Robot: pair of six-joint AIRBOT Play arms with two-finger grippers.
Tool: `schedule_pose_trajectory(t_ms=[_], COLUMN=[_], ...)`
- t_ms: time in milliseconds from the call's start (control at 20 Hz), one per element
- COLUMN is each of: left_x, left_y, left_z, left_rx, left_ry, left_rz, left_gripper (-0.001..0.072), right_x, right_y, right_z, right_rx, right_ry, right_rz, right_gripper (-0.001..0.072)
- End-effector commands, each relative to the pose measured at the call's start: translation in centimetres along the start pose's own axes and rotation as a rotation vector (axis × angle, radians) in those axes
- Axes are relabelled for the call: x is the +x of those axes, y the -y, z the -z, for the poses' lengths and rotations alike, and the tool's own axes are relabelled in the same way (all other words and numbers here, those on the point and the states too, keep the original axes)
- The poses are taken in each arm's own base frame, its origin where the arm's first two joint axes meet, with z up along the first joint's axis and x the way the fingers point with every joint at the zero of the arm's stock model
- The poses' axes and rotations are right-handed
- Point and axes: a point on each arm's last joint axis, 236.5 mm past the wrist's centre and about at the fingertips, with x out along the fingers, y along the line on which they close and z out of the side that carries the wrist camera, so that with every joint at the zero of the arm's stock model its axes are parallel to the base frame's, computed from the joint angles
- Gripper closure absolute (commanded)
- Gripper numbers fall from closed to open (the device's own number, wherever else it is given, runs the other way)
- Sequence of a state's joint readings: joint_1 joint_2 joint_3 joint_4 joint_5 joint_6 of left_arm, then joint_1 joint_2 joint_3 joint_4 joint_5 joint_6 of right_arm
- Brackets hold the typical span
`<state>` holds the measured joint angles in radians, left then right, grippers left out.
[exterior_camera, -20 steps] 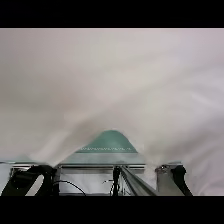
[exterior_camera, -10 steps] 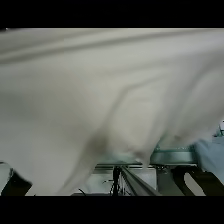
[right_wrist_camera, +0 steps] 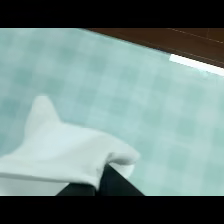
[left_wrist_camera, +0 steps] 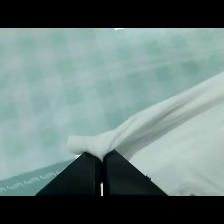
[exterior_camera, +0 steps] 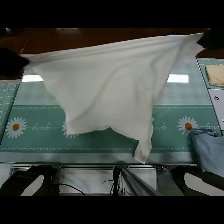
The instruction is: Fold the shirts.
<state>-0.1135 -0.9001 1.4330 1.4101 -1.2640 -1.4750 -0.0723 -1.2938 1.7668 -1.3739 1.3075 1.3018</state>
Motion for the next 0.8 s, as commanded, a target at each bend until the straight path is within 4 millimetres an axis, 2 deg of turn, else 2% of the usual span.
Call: schedule_pose_trajectory(t_ms=[0,100,200,400,500,650,750], left_x=[8.6,11.9,13.8,14.0,13.9,14.4,15.3], left_y=[-2.3,-3.2,-4.5,-8.1,-8.6,-7.8,-7.4], left_z=[-2.9,-3.8,-4.3,-4.2,-4.2,-4.0,-3.2], left_rx=[0.052,0.046,0.075,0.189,0.181,0.182,0.177], left_ry=[0.062,0.091,0.102,0.078,0.077,0.07,0.04], left_rz=[-0.038,-0.052,-0.097,-0.242,-0.249,-0.228,-0.214], left_gripper=[0.0681,0.0681,0.0681,0.068,0.068,0.068,0.068], right_x=[5.6,7.3,8.3,8.8,9.8,11.8,13.2], right_y=[1.0,1.7,2.7,5.1,5.0,3.2,2.8], right_z=[-2.3,-3.4,-4.8,-7.4,-7.0,-5.8,-4.3], right_rx=[0.002,0.011,0.013,-0.017,-0.008,0.053,0.056], right_ry=[0.072,0.117,0.178,0.29,0.275,0.229,0.168], right_rz=[-0.013,0.003,0.033,0.129,0.116,0.023,0.001], right_gripper=[0.0686,0.0686,0.0686,0.0686,0.0686,0.0686,0.0686])
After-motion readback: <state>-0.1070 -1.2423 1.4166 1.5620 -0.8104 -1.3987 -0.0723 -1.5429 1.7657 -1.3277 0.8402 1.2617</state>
